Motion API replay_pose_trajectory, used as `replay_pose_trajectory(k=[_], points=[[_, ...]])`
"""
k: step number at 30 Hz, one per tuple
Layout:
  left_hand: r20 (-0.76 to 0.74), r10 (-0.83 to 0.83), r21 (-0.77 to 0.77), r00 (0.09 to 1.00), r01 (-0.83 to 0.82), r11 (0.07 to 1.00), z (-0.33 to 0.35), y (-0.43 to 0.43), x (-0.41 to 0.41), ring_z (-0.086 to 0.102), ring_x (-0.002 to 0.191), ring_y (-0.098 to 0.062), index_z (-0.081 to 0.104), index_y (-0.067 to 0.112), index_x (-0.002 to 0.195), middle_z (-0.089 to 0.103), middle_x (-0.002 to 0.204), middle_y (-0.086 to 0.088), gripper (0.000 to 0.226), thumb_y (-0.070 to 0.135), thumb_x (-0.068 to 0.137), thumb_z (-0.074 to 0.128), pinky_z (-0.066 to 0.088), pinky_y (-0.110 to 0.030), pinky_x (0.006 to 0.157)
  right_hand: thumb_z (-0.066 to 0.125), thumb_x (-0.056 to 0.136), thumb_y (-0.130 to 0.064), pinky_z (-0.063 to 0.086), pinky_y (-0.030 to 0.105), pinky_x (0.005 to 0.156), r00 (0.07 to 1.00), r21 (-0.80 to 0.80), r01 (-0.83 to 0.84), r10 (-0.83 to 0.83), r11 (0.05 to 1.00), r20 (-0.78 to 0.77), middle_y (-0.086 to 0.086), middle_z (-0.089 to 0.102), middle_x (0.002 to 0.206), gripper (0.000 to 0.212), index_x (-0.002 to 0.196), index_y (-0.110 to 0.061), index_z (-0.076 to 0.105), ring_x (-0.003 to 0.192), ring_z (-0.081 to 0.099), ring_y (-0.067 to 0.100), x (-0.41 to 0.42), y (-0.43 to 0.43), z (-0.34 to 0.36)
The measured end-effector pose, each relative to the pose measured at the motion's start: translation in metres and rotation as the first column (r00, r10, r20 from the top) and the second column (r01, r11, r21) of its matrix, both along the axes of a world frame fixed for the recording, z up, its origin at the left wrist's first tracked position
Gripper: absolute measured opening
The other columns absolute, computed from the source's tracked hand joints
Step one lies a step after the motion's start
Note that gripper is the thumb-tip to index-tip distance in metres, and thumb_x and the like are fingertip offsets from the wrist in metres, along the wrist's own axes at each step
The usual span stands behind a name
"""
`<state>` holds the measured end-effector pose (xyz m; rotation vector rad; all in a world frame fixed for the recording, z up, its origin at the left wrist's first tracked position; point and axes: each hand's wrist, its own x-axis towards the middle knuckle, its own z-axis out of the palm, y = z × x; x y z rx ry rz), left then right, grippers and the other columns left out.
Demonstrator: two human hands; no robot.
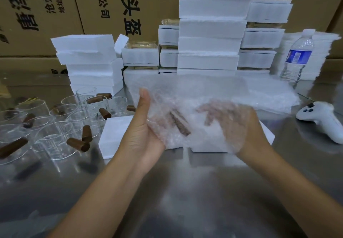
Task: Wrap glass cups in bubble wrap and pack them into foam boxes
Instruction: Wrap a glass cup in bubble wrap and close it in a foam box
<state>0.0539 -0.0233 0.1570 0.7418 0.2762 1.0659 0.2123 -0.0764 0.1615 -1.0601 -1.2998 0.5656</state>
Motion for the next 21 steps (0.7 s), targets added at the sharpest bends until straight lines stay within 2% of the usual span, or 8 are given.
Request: replay_pose_trajectory(k=[2,5,7,9,13,16,19,21], points=[[0.088,0.055,-0.046,0.995,-0.051,0.998,0.002,0.004,-0.004,0.071,0.086,-0.02,0.07,0.013,0.101,0.073,0.096,-0.008,0.052,0.051,0.067,0.059,0.059,-0.035,0.071,0.048,0.095,-0.031,0.04,0.01,0.08,0.973,0.105,0.224,-0.228,0.969,0.027,-0.019,0.064,0.073,0.027,0.081,-0.022,0.068,0.083,0.059,-0.002,-0.004,-0.001,0.004],[0.204,0.095,-0.065,0.974,-0.083,0.994,0.004,0.009,-0.01,0.064,0.111,-0.024,0.056,0.015,0.129,0.067,0.119,-0.008,0.069,0.05,0.07,0.058,0.052,-0.042,0.092,0.044,0.094,-0.039,0.041,0.015,0.087,0.927,0.119,0.373,-0.363,0.92,-0.097,-0.021,0.062,0.097,0.016,0.1,-0.036,0.059,0.099,0.056,-0.002,0.005,0.002,-0.002],[0.237,0.102,-0.081,0.966,-0.085,0.993,0.003,0.01,-0.011,0.062,0.114,-0.024,0.052,0.017,0.134,0.065,0.124,-0.007,0.074,0.051,0.069,0.059,0.049,-0.043,0.097,0.054,0.094,-0.024,0.043,0.024,0.092,0.945,0.031,0.304,-0.297,0.952,-0.14,-0.014,0.06,0.103,0.018,0.106,-0.036,0.056,0.103,0.057,0.002,0.006,0.005,-0.003],[0.237,0.111,-0.08,0.965,-0.094,0.992,0.003,0.01,-0.011,0.063,0.113,-0.022,0.053,0.019,0.133,0.066,0.122,-0.005,0.075,0.054,0.067,0.059,0.049,-0.04,0.099,0.063,0.086,-0.013,0.044,0.027,0.094,0.983,-0.013,0.181,-0.181,0.983,0.023,-0.014,0.06,0.104,0.034,0.107,-0.037,0.054,0.101,0.058,-0.002,0.005,0.006,-0.007],[0.178,0.085,-0.058,0.98,-0.076,0.995,-0.001,0.008,-0.004,0.059,0.117,-0.022,0.05,0.018,0.137,0.063,0.127,-0.006,0.082,0.062,0.067,0.052,0.046,-0.04,0.102,0.071,0.067,-0.049,0.039,0.022,0.097,0.954,-0.122,-0.068,0.1,0.99,0.282,-0.029,0.06,0.11,0.046,0.108,-0.052,0.051,0.111,0.052,-0.009,-0.005,0.003,-0.015],[0.119,0.024,0.016,0.993,-0.026,1.0,-0.004,0.004,0.002,0.06,0.116,-0.024,0.048,0.015,0.137,0.063,0.126,-0.009,0.082,0.067,0.074,0.04,0.052,-0.039,0.094,0.071,0.068,-0.05,0.042,0.019,0.097,0.937,-0.142,-0.22,0.25,0.965,0.245,-0.029,0.061,0.114,0.041,0.105,-0.055,0.055,0.112,0.055,-0.005,-0.012,0.001,-0.016],[0.069,-0.014,0.084,0.998,0.008,0.996,-0.005,0.001,0.006,0.058,0.12,-0.024,0.047,0.013,0.135,0.061,0.129,-0.012,0.079,0.065,0.077,0.039,0.051,-0.036,0.094,0.07,0.075,-0.044,0.045,0.026,0.095,0.979,-0.038,-0.161,0.164,0.986,0.119,-0.021,0.069,0.104,0.02,0.094,-0.041,0.067,0.104,0.062,0.0,-0.014,0.003,-0.015],[0.089,-0.001,0.096,0.996,-0.008,0.995,-0.006,0.001,0.007,0.06,0.117,-0.021,0.054,0.014,0.128,0.064,0.124,-0.01,0.067,0.058,0.079,0.044,0.053,-0.03,0.089,0.067,0.075,-0.046,0.049,0.017,0.084,0.995,0.039,-0.098,0.097,0.994,0.02,-0.018,0.072,0.092,0.017,0.085,-0.033,0.07,0.093,0.066,-0.001,-0.011,0.004,-0.012]])
